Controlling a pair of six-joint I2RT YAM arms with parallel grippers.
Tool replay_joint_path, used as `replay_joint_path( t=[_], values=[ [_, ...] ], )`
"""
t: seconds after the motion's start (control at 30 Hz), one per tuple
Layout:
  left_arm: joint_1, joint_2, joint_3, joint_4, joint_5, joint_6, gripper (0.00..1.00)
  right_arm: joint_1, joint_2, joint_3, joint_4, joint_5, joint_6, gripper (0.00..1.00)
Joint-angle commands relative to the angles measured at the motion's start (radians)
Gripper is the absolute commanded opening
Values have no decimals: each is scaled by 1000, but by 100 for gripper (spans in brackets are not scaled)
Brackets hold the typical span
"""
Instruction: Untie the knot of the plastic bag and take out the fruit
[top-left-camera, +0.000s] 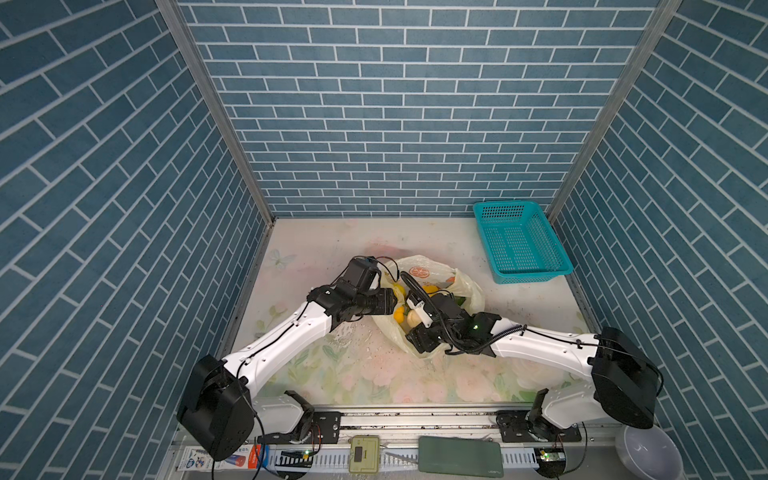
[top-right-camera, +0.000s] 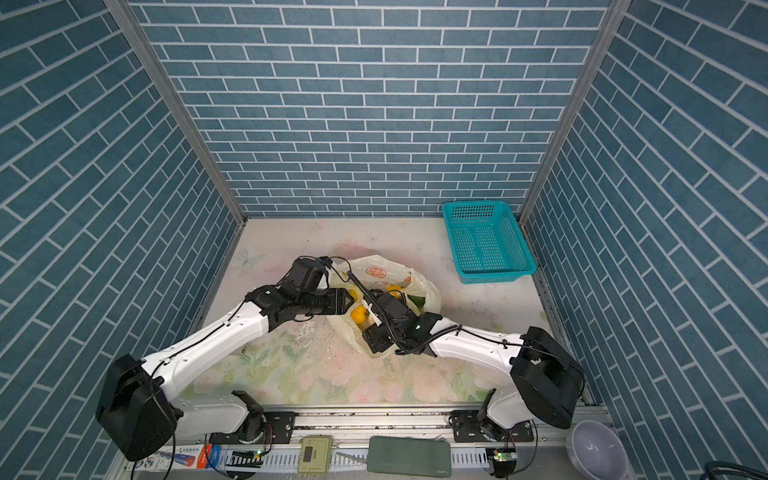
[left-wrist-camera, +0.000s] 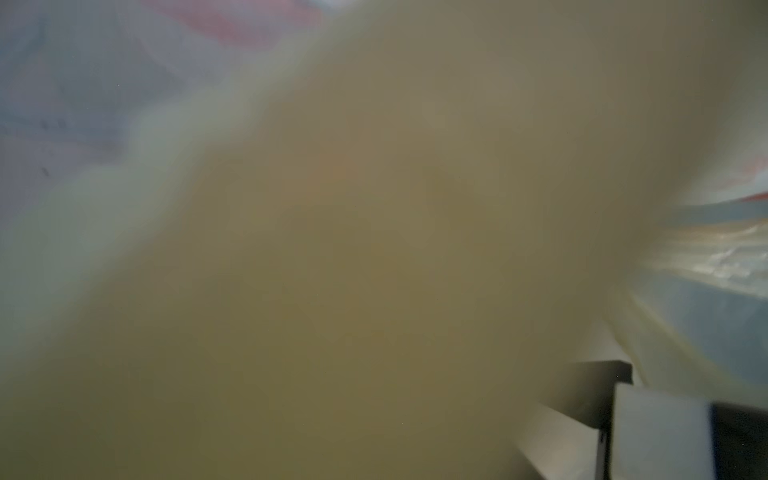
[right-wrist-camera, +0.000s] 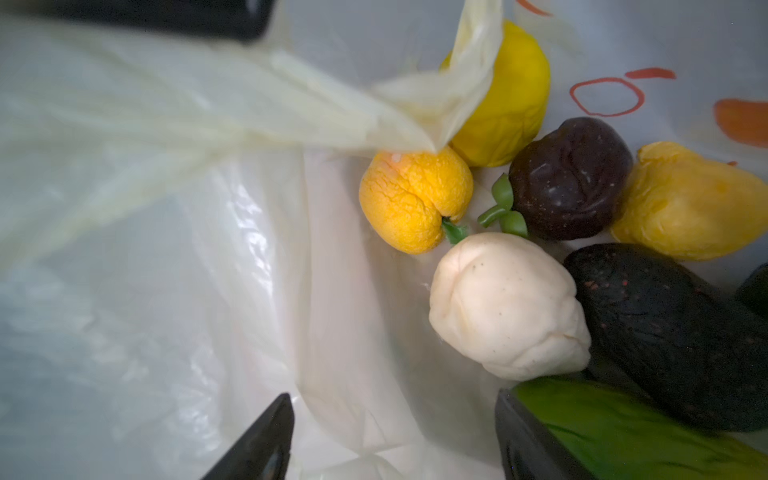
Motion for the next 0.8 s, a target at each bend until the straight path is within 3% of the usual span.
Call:
replay_joint_path(
  t=[0.0, 0.1, 0.2, 0.47, 0.77],
  values=[
    [-9, 20, 1, -32, -60, -22, 36, -9, -15, 31, 17, -4, 43, 76],
    [-11, 5, -5, -86, -114, 3, 14, -31, -17, 53, -5, 3, 51, 76],
    [-12, -23, -27, -95, -135, 18, 5, -45, 5, 93, -22, -5, 31, 76],
    [-57, -59, -13, -43, -247, 62, 2, -51, 171, 170, 17, -151, -6, 73],
    [-106, -113, -24, -3, -301, 160, 0, -190, 334, 313, 85, -124, 3, 71]
  ],
)
